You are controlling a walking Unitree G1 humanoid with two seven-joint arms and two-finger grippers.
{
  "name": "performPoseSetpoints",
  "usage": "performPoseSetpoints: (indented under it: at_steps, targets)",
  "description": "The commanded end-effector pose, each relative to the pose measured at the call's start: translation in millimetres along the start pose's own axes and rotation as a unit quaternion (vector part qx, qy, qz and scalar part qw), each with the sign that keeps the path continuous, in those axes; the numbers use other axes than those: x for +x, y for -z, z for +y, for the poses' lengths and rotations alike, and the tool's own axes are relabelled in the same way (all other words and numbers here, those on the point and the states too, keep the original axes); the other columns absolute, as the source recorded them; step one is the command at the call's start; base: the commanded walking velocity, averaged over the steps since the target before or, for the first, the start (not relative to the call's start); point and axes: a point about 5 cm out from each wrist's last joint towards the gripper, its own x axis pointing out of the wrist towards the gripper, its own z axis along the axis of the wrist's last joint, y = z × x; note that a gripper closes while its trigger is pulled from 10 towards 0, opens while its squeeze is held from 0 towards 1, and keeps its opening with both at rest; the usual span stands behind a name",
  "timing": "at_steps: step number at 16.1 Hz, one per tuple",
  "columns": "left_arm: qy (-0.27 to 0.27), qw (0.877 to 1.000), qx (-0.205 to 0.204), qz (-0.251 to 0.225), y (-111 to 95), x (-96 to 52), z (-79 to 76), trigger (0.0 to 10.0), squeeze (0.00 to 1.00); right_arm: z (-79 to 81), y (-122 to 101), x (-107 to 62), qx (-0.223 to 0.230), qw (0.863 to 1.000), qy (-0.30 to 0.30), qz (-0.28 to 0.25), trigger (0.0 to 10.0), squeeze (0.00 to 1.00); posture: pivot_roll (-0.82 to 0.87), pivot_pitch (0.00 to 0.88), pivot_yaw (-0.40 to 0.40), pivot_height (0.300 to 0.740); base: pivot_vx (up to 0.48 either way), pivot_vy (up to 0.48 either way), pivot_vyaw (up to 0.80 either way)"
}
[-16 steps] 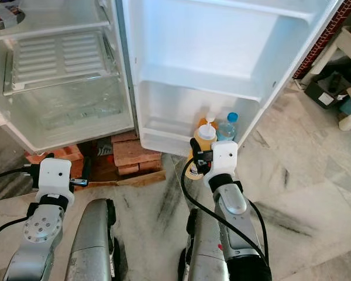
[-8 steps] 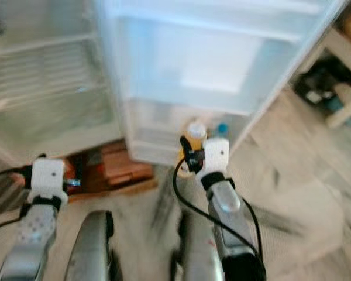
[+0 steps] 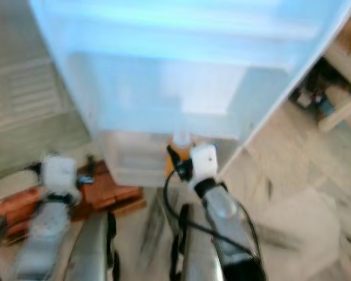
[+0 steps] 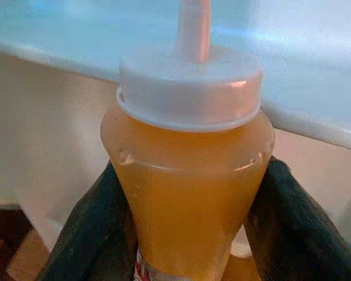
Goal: Restocking fridge
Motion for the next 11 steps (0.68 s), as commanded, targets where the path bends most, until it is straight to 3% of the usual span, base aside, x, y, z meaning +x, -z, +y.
performPoseSetpoints:
  at_steps: [1,8,11]
  targets:
    - [-0.016,1.000,0.010,0.021,9.8,-5.9,10.5,10.0,0.00,-8.9,-1.6,-3.9,0.003,1.000,0.021,-0.004,10.0,0.00,0.13,0.198,-0.070,0.582,0.000,0.000,0.00]
    - [-0.019,0.999,0.011,0.024,10.1,-6.8,10.8,10.0,0.00,-7.0,0.4,-5.2,0.005,1.000,0.009,0.000,10.0,0.00,0.13,0.200,-0.070,0.582,0.000,0.000,0.74]
    - [-0.014,0.999,0.013,0.032,14.8,-10.2,11.0,10.0,0.00,-6.5,6.0,-6.4,0.001,1.000,0.004,0.013,10.0,0.00,0.13,0.206,-0.070,0.582,0.000,0.000,0.00]
